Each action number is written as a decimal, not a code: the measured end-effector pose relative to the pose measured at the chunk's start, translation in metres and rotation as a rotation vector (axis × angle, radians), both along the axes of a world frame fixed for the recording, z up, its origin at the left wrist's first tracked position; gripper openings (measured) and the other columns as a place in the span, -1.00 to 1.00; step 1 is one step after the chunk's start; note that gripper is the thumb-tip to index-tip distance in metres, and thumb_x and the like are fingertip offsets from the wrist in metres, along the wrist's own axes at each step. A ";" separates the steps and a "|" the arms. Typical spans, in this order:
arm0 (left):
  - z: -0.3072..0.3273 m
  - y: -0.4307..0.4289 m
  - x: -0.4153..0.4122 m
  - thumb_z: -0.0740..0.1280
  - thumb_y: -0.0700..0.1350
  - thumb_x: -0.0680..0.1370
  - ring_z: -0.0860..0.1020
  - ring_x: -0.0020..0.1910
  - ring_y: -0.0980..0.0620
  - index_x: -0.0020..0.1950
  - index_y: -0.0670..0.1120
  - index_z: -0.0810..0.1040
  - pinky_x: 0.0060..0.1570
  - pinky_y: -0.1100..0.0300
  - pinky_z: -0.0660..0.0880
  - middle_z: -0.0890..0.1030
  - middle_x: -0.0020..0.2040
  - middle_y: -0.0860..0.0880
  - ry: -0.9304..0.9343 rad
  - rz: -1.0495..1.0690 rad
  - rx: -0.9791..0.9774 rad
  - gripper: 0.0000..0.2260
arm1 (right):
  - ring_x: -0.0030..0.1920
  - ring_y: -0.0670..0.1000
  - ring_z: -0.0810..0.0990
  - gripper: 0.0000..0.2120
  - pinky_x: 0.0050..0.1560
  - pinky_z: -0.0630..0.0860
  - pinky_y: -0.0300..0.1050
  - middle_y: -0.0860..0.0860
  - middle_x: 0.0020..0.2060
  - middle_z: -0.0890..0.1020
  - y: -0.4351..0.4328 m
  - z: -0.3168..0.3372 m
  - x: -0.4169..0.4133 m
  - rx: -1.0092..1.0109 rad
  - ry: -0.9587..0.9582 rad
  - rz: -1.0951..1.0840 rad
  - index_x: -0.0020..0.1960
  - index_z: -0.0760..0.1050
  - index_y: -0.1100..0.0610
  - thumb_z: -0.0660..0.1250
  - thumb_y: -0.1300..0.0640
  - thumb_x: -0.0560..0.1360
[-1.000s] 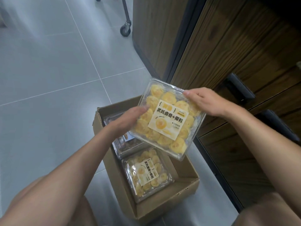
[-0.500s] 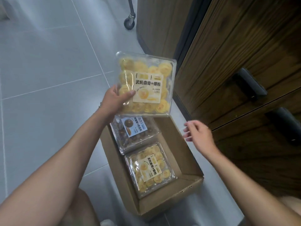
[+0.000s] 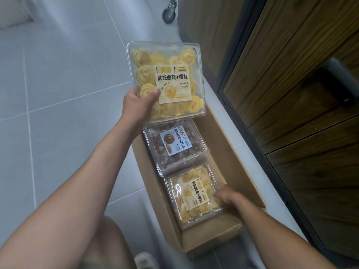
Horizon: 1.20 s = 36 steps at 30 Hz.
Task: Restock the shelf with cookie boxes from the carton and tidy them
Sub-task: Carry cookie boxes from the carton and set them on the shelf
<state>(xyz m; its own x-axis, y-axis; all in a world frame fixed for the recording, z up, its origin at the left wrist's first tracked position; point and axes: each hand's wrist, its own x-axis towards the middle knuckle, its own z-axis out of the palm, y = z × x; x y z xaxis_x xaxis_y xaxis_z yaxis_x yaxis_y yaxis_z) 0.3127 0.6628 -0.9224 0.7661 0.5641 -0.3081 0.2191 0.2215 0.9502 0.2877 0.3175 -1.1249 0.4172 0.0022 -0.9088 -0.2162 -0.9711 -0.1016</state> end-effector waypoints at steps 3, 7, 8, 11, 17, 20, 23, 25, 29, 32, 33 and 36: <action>-0.001 0.001 0.001 0.52 -0.10 0.58 0.76 0.06 -0.10 0.32 -0.11 0.56 0.09 -0.19 0.69 0.73 0.17 -0.12 -0.003 -0.003 -0.003 -0.65 | 0.06 0.13 0.61 -0.60 -0.11 0.47 -0.18 0.14 0.13 0.63 0.000 0.024 0.001 -0.006 0.025 0.010 0.35 0.53 0.30 0.28 0.01 0.68; 0.002 -0.001 0.003 0.54 -0.04 0.51 0.75 0.07 -0.14 0.30 -0.09 0.57 0.10 -0.23 0.68 0.73 0.17 -0.13 -0.002 -0.007 -0.003 -0.60 | -0.11 0.04 0.54 -0.66 -0.12 0.44 -0.18 0.08 -0.02 0.60 0.004 0.062 0.005 0.056 0.033 -0.037 0.26 0.57 0.18 0.25 -0.06 0.70; 0.003 -0.001 0.004 0.54 -0.03 0.51 0.75 0.08 -0.14 0.31 -0.09 0.56 0.10 -0.23 0.68 0.73 0.17 -0.13 -0.003 -0.012 -0.004 -0.59 | -0.23 0.01 0.52 -0.71 -0.24 0.43 -0.18 0.04 -0.15 0.57 0.006 0.071 0.005 0.069 0.033 -0.063 0.13 0.56 0.12 0.24 -0.09 0.70; 0.004 -0.003 0.006 0.54 -0.02 0.51 0.75 0.08 -0.13 0.34 -0.11 0.56 0.10 -0.21 0.69 0.73 0.18 -0.13 -0.007 -0.024 -0.010 -0.56 | -0.32 -0.01 0.50 -0.73 -0.30 0.47 -0.17 0.02 -0.24 0.56 0.007 0.088 0.000 0.132 0.046 -0.248 0.04 0.52 0.07 0.28 -0.14 0.66; 0.001 -0.003 0.011 0.52 -0.08 0.58 0.76 0.07 -0.12 0.36 -0.12 0.55 0.08 -0.19 0.70 0.73 0.19 -0.13 -0.005 -0.025 -0.034 -0.61 | 0.07 0.04 0.65 -0.79 0.16 0.57 -0.04 0.03 -0.05 0.75 0.023 0.094 -0.039 0.576 0.001 -1.095 0.17 0.65 0.12 0.41 0.04 0.61; 0.001 -0.004 0.012 0.52 -0.07 0.58 0.76 0.06 -0.12 0.37 -0.11 0.55 0.07 -0.20 0.70 0.73 0.19 -0.13 0.003 -0.023 -0.041 -0.61 | 0.11 0.03 0.68 -0.80 0.02 0.53 -0.12 0.05 -0.05 0.77 0.045 0.094 -0.065 0.703 -0.162 -1.355 0.17 0.64 0.17 0.45 0.15 0.57; 0.002 -0.005 0.011 0.53 -0.06 0.57 0.76 0.06 -0.13 0.36 -0.11 0.55 0.07 -0.21 0.70 0.73 0.18 -0.13 0.013 -0.028 -0.032 -0.60 | 0.32 0.15 0.58 -0.32 0.26 0.53 0.26 0.04 0.31 0.62 0.064 0.081 -0.090 0.683 -0.159 -1.391 0.49 0.41 -0.09 0.58 0.07 0.44; 0.002 -0.006 0.010 0.54 -0.02 0.53 0.76 0.06 -0.13 0.34 -0.09 0.57 0.08 -0.21 0.69 0.73 0.17 -0.12 0.018 -0.026 -0.020 -0.58 | 0.36 0.21 0.54 -0.13 0.32 0.46 0.45 0.02 0.37 0.56 0.076 0.074 -0.099 0.678 -0.114 -1.478 0.57 0.24 -0.20 0.60 0.16 0.42; 0.002 -0.007 0.007 0.55 0.01 0.49 0.75 0.07 -0.13 0.32 -0.07 0.58 0.09 -0.21 0.69 0.74 0.16 -0.10 0.029 -0.030 -0.008 -0.56 | 0.24 0.20 0.63 -0.22 0.34 0.54 0.29 0.16 0.30 0.61 0.093 0.057 -0.105 0.595 -0.205 -1.590 0.50 0.31 0.11 0.61 0.28 0.39; 0.003 -0.008 0.005 0.55 -0.02 0.50 0.75 0.07 -0.13 0.30 -0.07 0.58 0.09 -0.22 0.69 0.74 0.16 -0.10 0.026 -0.030 -0.001 -0.59 | 0.12 0.14 0.65 -0.36 0.32 0.55 0.19 0.16 0.25 0.63 0.096 0.058 -0.106 0.561 -0.226 -1.579 0.44 0.35 0.15 0.54 0.36 0.45; 0.004 -0.008 0.004 0.55 -0.02 0.50 0.75 0.07 -0.14 0.29 -0.06 0.58 0.09 -0.23 0.69 0.74 0.15 -0.10 0.028 -0.029 -0.003 -0.60 | 0.05 0.11 0.64 -0.39 0.27 0.56 0.16 0.14 0.22 0.63 0.095 0.059 -0.104 0.575 -0.205 -1.593 0.44 0.36 0.14 0.49 0.40 0.48; 0.008 -0.010 0.002 0.56 0.00 0.48 0.75 0.07 -0.13 0.27 -0.04 0.58 0.09 -0.21 0.69 0.74 0.15 -0.09 0.048 -0.032 -0.002 -0.60 | 0.00 0.11 0.65 -0.38 0.19 0.60 0.14 0.16 0.21 0.64 0.092 0.066 -0.097 0.576 -0.180 -1.575 0.48 0.35 0.13 0.45 0.43 0.51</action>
